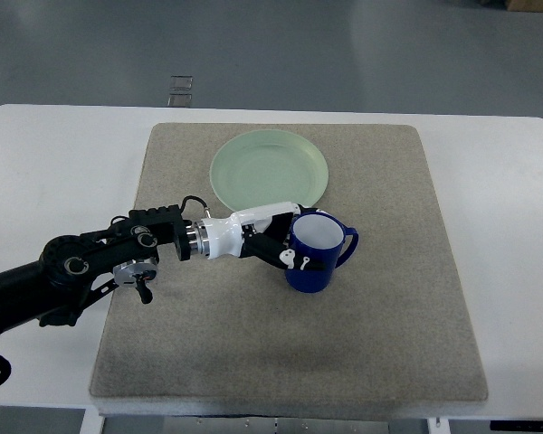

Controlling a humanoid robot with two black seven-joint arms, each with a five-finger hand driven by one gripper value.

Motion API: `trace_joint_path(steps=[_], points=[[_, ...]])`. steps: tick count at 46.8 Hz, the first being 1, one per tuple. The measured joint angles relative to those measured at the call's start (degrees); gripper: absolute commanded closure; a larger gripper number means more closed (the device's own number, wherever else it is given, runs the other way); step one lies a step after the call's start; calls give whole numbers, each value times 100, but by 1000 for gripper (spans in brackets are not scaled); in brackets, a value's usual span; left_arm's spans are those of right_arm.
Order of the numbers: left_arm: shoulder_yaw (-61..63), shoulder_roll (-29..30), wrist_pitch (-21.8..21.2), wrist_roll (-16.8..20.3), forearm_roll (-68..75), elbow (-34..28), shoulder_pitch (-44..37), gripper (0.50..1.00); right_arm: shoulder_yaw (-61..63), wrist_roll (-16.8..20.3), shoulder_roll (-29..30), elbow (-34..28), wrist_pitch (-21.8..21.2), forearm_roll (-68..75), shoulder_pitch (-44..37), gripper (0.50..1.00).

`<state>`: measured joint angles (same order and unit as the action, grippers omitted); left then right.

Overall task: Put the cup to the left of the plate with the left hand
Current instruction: 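Lift the mug with the left hand and carry it past the plate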

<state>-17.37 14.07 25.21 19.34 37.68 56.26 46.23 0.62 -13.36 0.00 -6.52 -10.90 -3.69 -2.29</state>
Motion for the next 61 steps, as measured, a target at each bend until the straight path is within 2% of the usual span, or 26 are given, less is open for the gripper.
trace_joint_path(steps=[26, 33, 42, 49, 61], points=[[-1325, 59, -139, 50, -8, 19, 208, 868, 0, 0, 0, -3, 0, 0, 0, 568], [-1568, 470, -140, 121, -2, -2, 354, 862, 0, 0, 0, -1, 0, 0, 1, 568], [-1578, 1113, -133, 541, -6, -2, 462, 853, 0, 0, 0, -2, 0, 0, 0, 568], [-1586, 1525, -135, 707, -85, -5, 457, 853, 0, 0, 0, -4, 0, 0, -1, 568], [-1576, 1700, -138, 766, -95, -264, 250, 851, 0, 0, 0, -2, 0, 0, 0, 568]])
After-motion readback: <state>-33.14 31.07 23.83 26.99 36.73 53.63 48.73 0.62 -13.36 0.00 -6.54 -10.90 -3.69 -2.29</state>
